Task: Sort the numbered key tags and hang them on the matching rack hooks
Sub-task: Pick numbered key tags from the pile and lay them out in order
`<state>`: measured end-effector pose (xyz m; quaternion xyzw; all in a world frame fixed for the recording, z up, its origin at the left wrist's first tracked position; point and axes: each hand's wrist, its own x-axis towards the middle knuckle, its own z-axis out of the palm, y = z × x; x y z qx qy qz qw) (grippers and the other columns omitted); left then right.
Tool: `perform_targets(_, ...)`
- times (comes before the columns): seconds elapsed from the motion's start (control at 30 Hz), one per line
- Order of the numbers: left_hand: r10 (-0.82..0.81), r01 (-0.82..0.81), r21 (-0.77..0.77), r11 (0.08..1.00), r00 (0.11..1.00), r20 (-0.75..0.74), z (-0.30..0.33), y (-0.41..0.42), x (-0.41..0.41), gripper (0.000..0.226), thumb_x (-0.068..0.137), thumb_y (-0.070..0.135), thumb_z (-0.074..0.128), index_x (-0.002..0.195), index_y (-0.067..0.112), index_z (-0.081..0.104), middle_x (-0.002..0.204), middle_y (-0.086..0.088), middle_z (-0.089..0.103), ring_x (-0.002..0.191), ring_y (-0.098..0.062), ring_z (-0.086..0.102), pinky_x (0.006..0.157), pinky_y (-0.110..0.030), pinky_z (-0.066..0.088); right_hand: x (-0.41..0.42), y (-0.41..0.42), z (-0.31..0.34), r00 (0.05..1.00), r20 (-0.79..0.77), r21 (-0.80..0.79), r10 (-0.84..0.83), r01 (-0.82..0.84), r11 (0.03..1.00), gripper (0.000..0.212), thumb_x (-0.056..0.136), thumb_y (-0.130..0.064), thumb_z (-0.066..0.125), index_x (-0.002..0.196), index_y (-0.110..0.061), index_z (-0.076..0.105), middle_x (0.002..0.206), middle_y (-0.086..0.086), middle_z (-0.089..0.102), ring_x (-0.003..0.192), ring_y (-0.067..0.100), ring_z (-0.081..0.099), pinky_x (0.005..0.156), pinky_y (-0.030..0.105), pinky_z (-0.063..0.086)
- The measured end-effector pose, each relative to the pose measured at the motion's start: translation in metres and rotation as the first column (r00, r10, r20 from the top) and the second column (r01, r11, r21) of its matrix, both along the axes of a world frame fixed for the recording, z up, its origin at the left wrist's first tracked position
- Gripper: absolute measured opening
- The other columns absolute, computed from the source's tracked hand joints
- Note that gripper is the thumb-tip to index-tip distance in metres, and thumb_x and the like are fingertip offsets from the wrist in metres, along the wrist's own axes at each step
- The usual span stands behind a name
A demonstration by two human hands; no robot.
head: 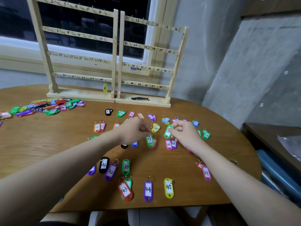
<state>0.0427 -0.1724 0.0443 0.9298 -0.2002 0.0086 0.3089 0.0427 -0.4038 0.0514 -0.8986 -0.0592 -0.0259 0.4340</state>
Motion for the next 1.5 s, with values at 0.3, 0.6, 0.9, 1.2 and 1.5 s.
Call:
perform_targets(0.3, 0.054, -0.054, -0.154, 0.987, 0.999, -0.004, -0.008, -0.022, 0.051, 0.007, 0.094, 0.024, 0.069, 0.089, 0.025, 0.066, 0.082, 0.010, 0.069, 0.074, -0.003, 0.061, 0.065, -0.019, 0.041, 0.041, -0.027, 0.006, 0.994, 0.009, 0.038, -0.105, 0.105, 0.994, 0.007, 0.098, -0.021, 0.064, 0.093, -0.020, 0.069, 0.076, 0.001, 0.071, 0.052, 0.001, 0.056, 0.057, 0.017, 0.045)
perform_targets(0.6, 0.000, -0.001, -0.091, 0.996, 1.000, -0.015, 0.000, -0.083, 0.093, 0.009, 0.090, 0.027, 0.072, 0.086, 0.030, 0.065, 0.086, 0.009, 0.069, 0.092, -0.017, 0.066, 0.095, -0.039, 0.050, 0.064, -0.067, 0.010, 0.978, 0.024, 0.030, -0.208, 0.207, 0.978, 0.013, 0.096, -0.014, 0.066, 0.083, -0.014, 0.069, 0.059, -0.005, 0.066, 0.045, 0.002, 0.053, 0.045, 0.017, 0.040)
perform_targets(0.9, -0.071, 0.072, 0.049, 0.996, 0.997, -0.011, -0.009, -0.131, 0.118, 0.004, 0.095, 0.030, 0.065, 0.093, 0.033, 0.066, 0.093, 0.012, 0.064, 0.106, -0.018, 0.062, 0.108, -0.045, 0.037, 0.062, -0.099, 0.013, 0.956, -0.010, 0.033, -0.293, 0.293, 0.955, 0.009, 0.097, -0.013, 0.064, 0.092, -0.009, 0.070, 0.066, 0.000, 0.067, 0.051, 0.005, 0.055, 0.051, 0.016, 0.043)
perform_targets(1.2, -0.106, 0.082, 0.284, 0.955, 0.992, 0.070, -0.016, -0.148, 0.123, 0.019, 0.097, 0.038, 0.062, 0.114, 0.033, 0.068, 0.111, 0.004, 0.069, 0.115, -0.021, 0.057, 0.114, -0.050, 0.025, 0.061, -0.111, 0.018, 0.947, -0.048, 0.065, -0.316, 0.319, 0.946, 0.016, 0.100, -0.020, 0.061, 0.092, -0.011, 0.071, 0.063, -0.004, 0.065, 0.055, 0.007, 0.056, 0.057, 0.023, 0.044)
perform_targets(1.5, 0.031, -0.079, 0.257, 0.963, 0.982, 0.186, 0.013, -0.053, 0.117, 0.018, 0.099, 0.040, 0.055, 0.111, 0.031, 0.066, 0.098, 0.007, 0.073, 0.108, -0.020, 0.061, 0.101, -0.040, 0.028, 0.066, -0.049, 0.019, 0.985, -0.031, 0.097, -0.172, 0.174, 0.980, 0.021, 0.099, -0.019, 0.061, 0.080, -0.012, 0.069, 0.060, -0.003, 0.063, 0.051, 0.009, 0.052, 0.045, 0.019, 0.036)
